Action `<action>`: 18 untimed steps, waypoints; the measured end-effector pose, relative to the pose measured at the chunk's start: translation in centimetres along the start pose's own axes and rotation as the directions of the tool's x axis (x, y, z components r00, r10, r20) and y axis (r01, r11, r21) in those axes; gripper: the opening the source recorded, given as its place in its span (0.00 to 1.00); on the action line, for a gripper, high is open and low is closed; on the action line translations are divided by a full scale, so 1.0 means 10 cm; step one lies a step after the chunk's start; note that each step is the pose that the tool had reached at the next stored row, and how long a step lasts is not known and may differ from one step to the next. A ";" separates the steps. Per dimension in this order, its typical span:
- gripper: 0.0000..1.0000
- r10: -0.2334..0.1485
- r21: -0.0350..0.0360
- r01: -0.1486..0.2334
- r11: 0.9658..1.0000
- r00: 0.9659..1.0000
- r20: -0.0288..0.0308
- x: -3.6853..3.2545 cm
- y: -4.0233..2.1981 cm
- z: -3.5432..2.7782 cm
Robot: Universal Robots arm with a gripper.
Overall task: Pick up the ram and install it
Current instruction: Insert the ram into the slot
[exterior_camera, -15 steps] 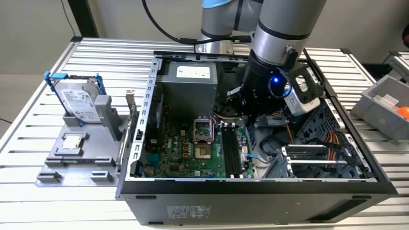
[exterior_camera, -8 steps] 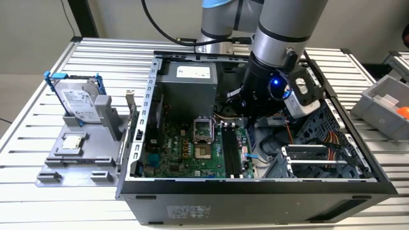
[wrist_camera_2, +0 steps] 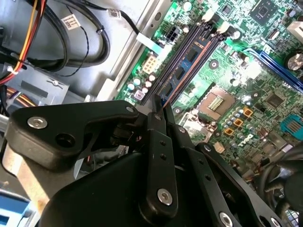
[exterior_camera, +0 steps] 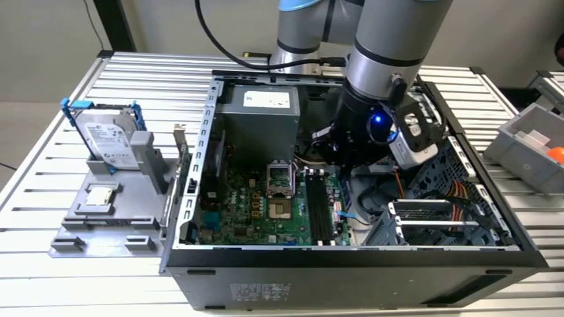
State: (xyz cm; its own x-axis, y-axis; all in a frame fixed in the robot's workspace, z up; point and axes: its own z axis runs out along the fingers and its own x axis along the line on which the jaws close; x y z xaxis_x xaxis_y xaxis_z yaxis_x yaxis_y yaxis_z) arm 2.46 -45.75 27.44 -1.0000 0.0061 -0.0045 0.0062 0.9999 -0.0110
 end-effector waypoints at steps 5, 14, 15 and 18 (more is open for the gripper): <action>0.00 0.006 0.001 -0.006 1.000 1.000 0.000 0.000 -0.011 0.039; 0.00 0.013 0.002 -0.013 1.000 1.000 0.000 0.001 -0.033 0.116; 0.00 0.013 0.002 -0.013 1.000 1.000 0.000 0.001 -0.036 0.127; 0.00 0.013 0.002 -0.013 1.000 1.000 0.000 0.001 -0.044 0.157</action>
State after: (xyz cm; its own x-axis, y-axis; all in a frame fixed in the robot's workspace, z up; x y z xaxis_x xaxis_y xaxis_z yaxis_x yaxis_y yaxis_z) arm 2.46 -46.21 25.88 -0.9998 0.0193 -0.0043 0.0194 0.9997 -0.0134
